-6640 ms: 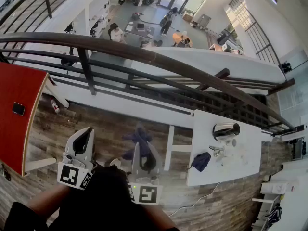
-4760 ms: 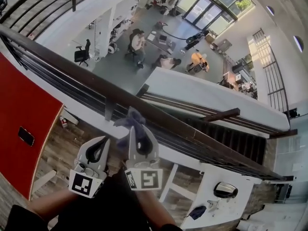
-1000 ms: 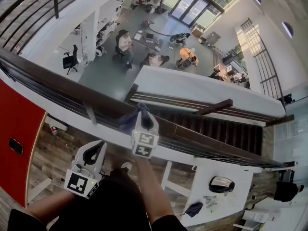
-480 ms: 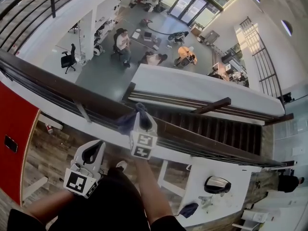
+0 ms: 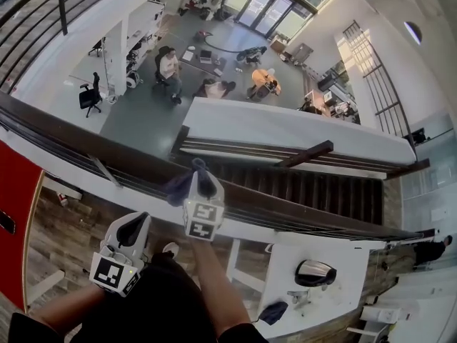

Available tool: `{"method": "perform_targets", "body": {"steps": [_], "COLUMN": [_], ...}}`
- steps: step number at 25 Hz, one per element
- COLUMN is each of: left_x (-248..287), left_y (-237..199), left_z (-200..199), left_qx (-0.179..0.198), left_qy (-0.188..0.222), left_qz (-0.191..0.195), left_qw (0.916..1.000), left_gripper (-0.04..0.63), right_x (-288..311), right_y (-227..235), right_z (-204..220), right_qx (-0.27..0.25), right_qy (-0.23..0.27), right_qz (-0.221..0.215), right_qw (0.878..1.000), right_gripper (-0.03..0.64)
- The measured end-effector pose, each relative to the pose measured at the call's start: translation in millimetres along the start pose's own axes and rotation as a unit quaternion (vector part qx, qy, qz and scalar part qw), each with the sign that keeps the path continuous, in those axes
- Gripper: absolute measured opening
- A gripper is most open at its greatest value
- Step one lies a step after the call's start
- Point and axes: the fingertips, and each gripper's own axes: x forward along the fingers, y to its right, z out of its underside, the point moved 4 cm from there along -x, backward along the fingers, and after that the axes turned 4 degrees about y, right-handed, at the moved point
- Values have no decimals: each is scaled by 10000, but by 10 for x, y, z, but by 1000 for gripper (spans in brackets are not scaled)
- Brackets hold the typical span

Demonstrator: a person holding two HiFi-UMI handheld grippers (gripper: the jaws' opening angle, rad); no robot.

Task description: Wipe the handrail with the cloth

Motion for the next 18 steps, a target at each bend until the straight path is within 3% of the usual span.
{"method": "perform_targets", "body": {"steps": [10, 18], "left_x": [179, 270], "left_y": [307, 404], "left_z": [34, 59], "left_qx": [87, 119], "left_qy": [-85, -140], "left_qz": [298, 279], "left_qw": [9995, 9994], "left_gripper": [-2, -2], "right_x": [-135, -207], "right_y": [236, 504], "right_z": [51, 106], "right_qx": [-126, -102], "right_qy": [-32, -45], "right_qz": [63, 133], "right_qw": [9999, 9999], "right_gripper": [66, 66]}}
